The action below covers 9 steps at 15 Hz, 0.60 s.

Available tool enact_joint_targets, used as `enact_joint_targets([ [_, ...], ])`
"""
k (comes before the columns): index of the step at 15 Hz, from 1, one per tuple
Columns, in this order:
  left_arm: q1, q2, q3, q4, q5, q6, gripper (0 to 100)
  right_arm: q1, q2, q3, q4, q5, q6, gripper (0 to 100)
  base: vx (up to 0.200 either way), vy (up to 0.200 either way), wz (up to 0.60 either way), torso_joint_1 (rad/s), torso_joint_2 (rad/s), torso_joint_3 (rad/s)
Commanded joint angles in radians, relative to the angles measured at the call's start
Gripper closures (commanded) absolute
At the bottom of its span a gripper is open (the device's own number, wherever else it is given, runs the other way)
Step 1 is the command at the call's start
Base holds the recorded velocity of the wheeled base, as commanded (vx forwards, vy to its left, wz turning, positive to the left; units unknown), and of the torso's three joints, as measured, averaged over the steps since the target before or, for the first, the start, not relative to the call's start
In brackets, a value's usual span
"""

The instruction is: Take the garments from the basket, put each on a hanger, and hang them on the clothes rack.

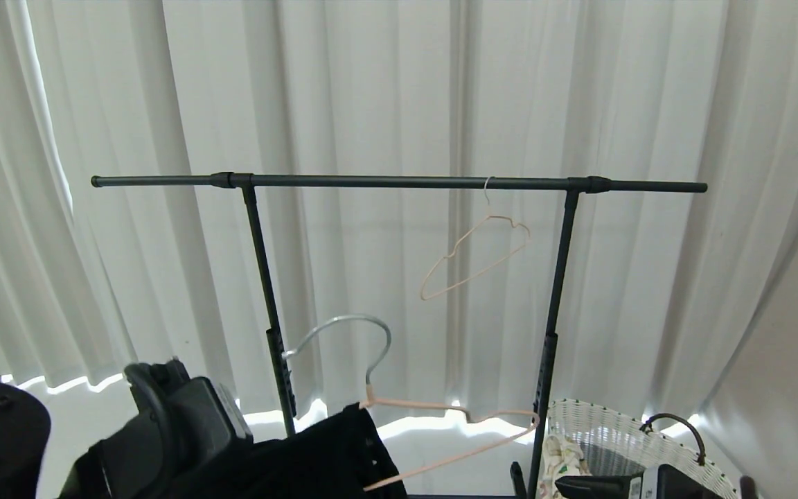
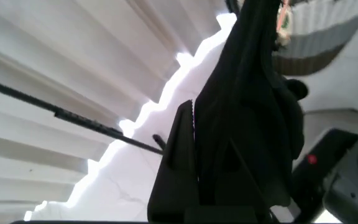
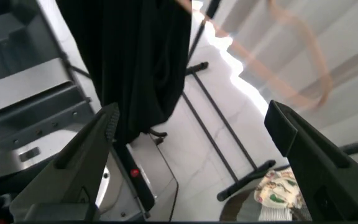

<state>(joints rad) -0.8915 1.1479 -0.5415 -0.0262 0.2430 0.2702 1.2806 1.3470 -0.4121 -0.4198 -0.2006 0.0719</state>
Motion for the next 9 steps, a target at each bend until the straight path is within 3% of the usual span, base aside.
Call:
enact_joint_targets([
  [1, 0.057, 0.009, -0.074, -0.001, 0.006, -0.013, 100, -0.029, 0.017, -0.005, -0.005, 0.000, 0.014, 0, 0.000, 0.000, 0.00, 0.000, 0.00, 0.000],
  [4, 0.055, 0.010, -0.140, -0.001, 0.002, -0.078, 100, -0.063, 0.100, -0.062, -0.045, -0.013, 0.069, 0, 0.000, 0.000, 0.00, 0.000, 0.00, 0.000],
  [9, 0.055, 0.004, -0.178, -0.001, 0.001, -0.080, 100, -0.078, 0.345, -0.264, -0.146, -0.175, 0.215, 0, 0.000, 0.000, 0.00, 0.000, 0.00, 0.000],
])
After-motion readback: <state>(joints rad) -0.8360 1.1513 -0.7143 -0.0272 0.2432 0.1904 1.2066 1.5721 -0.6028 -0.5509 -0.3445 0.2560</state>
